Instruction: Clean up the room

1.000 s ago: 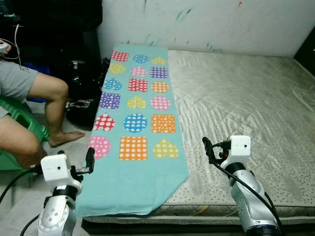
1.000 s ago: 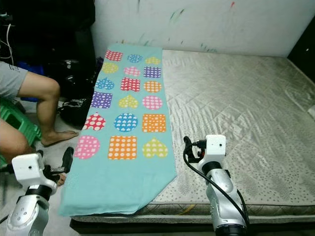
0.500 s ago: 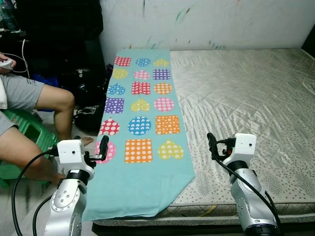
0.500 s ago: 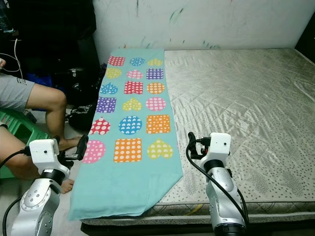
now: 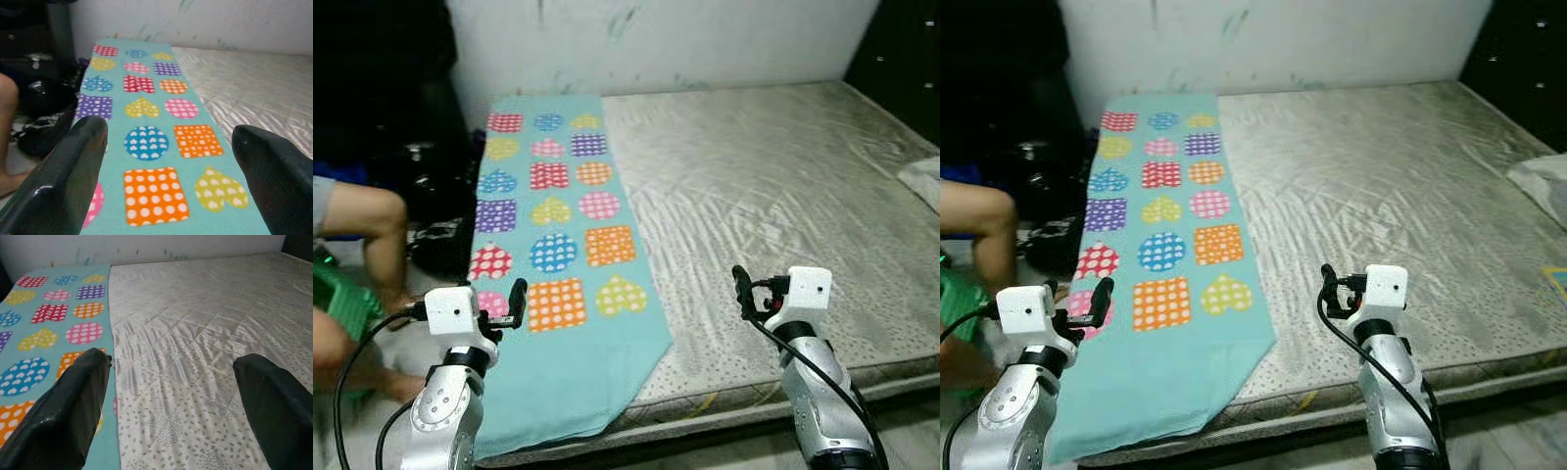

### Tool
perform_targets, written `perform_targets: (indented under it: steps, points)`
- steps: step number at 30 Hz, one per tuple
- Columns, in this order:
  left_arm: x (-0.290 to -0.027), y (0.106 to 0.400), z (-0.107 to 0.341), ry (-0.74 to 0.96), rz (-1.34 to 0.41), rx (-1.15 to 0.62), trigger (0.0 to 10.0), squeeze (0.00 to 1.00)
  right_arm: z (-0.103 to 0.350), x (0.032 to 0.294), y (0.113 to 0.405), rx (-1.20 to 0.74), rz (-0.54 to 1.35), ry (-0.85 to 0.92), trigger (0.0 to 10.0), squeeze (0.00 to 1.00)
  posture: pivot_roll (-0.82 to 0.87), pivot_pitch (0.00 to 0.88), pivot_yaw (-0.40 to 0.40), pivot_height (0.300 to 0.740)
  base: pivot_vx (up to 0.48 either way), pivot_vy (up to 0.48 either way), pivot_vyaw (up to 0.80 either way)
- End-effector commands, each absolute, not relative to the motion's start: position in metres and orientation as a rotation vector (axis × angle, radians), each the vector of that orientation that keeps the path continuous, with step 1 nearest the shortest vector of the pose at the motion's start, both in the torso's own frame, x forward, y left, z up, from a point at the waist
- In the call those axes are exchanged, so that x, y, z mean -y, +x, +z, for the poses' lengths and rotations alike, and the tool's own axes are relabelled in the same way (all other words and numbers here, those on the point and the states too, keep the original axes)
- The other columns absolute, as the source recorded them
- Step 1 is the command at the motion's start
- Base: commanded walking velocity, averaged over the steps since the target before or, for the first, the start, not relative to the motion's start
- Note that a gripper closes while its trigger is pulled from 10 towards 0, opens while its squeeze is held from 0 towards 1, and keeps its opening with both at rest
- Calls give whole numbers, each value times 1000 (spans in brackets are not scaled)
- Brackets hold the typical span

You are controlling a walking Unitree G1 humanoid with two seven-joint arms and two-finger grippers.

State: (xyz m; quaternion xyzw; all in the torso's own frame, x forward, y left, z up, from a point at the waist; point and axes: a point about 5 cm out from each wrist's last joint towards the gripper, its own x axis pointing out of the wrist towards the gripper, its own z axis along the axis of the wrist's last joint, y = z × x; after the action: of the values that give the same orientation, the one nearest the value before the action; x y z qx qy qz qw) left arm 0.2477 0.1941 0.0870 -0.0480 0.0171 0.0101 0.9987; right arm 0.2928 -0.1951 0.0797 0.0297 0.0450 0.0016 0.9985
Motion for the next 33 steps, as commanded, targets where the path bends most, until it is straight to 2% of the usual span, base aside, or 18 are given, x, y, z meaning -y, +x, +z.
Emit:
perform_targets:
  steps: [1, 10, 27, 33]
  points:
    - [-196, 243, 86, -95, 37, -43, 10000, 0, 87, 190, 296, -71, 31, 69, 10000, 0, -9, 74, -14, 740, 0, 0, 0]
    - [-197, 238, 89, -99, 57, -40, 10000, 0, 87, 184, 294, -83, 77, 58, 10000, 0, -5, 100, -25, 740, 0, 0, 0]
    - [-197, 236, 89, -112, 62, -55, 10000, 0, 89, 178, 289, -80, 118, 55, 10000, 0, -8, 124, -24, 633, 0, 0, 0]
    - [-193, 238, 91, -119, 61, -50, 10000, 0, 92, 179, 289, -79, 129, 45, 10000, 0, -32, 133, -30, 633, 0, 0, 0]
